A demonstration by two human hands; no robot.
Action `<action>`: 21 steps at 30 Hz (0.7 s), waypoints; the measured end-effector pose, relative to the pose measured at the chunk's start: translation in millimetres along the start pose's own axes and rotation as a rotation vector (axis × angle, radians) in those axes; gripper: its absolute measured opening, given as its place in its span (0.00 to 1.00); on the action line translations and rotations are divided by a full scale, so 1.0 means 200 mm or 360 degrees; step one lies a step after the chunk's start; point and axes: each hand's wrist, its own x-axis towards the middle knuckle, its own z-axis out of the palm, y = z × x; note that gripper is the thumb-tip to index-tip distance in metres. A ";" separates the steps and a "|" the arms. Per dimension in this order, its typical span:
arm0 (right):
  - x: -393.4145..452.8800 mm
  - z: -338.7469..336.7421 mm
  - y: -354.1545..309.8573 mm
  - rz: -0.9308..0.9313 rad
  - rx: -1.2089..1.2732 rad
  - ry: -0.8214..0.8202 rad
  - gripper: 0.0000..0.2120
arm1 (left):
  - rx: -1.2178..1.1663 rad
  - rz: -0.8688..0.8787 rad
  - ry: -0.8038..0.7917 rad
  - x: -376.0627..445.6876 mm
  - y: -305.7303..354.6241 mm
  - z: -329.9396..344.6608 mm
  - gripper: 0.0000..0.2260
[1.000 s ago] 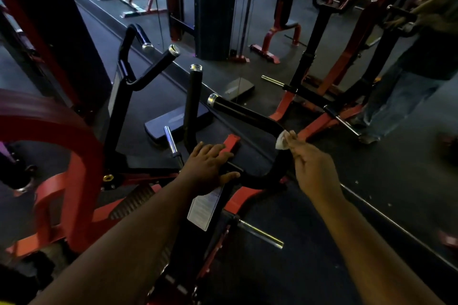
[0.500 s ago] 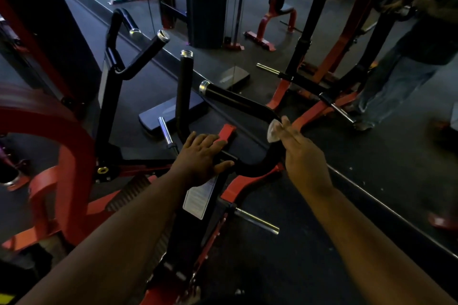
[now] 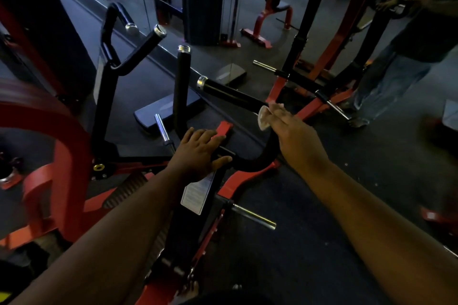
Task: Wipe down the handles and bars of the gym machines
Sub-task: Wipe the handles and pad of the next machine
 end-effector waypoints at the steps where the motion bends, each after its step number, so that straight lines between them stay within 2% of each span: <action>1: -0.05 0.02 0.00 0.0015 0.0019 0.0044 0.27 | 0.0004 0.0004 -0.0002 0.00 0.00 0.01 0.40; 4: -0.21 0.09 -0.03 0.0099 -0.0014 0.0167 0.29 | 0.0044 0.0022 0.0001 0.00 -0.01 0.03 0.39; 6: -0.32 0.14 -0.09 0.0094 -0.0064 0.0134 0.31 | 0.0068 0.0028 0.0016 0.00 -0.01 0.04 0.39; 9: -0.41 0.15 -0.17 -0.0052 -0.0134 0.0046 0.31 | 0.0071 0.0019 -0.0021 0.00 -0.01 0.03 0.40; 12: -0.30 0.05 -0.14 -0.0171 -0.0157 0.0137 0.30 | 0.0041 0.0002 -0.0049 0.02 0.00 0.00 0.41; 14: -0.18 0.00 -0.07 -0.0259 -0.0331 0.0146 0.25 | 0.0052 0.0002 -0.0034 0.02 0.00 0.00 0.41; 17: -0.16 0.06 0.02 -0.0422 -0.0575 0.0022 0.23 | 0.0042 0.0014 -0.0038 0.00 -0.01 0.01 0.41; 21: -0.29 0.12 0.06 -0.0532 -0.0525 0.0061 0.23 | 0.0062 0.0025 -0.0010 0.01 0.00 0.02 0.39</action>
